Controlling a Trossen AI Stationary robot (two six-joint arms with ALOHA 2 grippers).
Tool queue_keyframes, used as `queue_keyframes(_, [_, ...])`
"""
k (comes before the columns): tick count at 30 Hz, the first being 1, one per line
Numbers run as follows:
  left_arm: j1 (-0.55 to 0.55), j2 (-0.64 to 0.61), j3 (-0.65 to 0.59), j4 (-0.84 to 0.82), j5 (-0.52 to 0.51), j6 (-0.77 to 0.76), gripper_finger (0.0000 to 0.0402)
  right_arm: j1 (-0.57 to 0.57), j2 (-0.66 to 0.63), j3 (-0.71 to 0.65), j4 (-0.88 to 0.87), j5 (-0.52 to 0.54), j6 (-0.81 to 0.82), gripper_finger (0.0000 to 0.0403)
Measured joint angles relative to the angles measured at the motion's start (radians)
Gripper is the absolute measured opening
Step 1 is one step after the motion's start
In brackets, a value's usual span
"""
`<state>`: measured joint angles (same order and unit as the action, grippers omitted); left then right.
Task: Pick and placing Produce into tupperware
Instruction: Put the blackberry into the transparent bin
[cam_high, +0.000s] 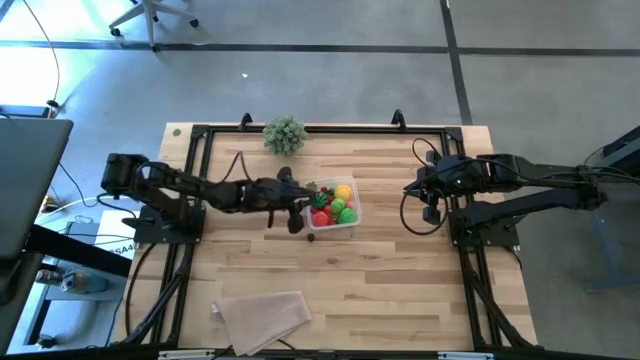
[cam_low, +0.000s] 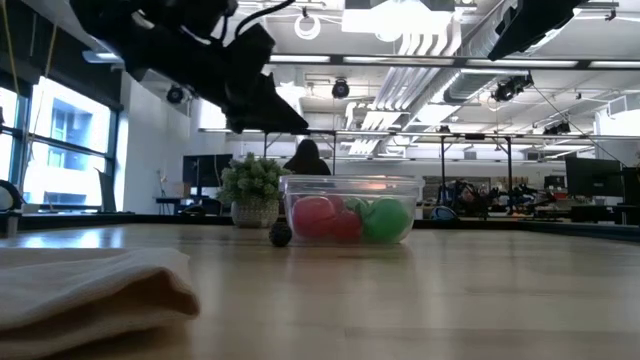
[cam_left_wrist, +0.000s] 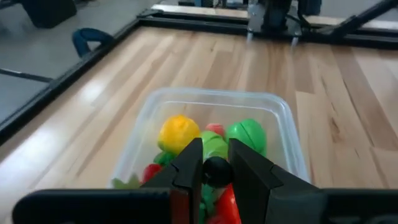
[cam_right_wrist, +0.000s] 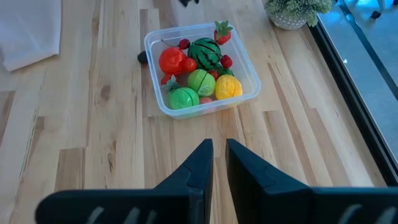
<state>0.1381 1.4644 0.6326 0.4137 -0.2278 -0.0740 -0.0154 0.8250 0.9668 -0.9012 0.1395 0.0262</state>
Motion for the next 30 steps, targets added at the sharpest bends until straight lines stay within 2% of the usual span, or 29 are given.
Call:
queue_keyframes(9, [-0.001,0.147,0.055,0.003,0.076,-0.035,0.0062,0.000,0.000,0.000,0.000,0.000,0.000,0.0034])
queue_keyframes(23, [-0.001,0.209,0.055,0.006,0.122,-0.077,0.0063,0.000,0.000,0.000,0.000,0.000,0.000,0.0034])
queue_keyframes(30, [-0.001,0.217,0.056,0.014,0.113,-0.080,0.0063,0.000,0.000,0.000,0.000,0.000,0.000,0.0034])
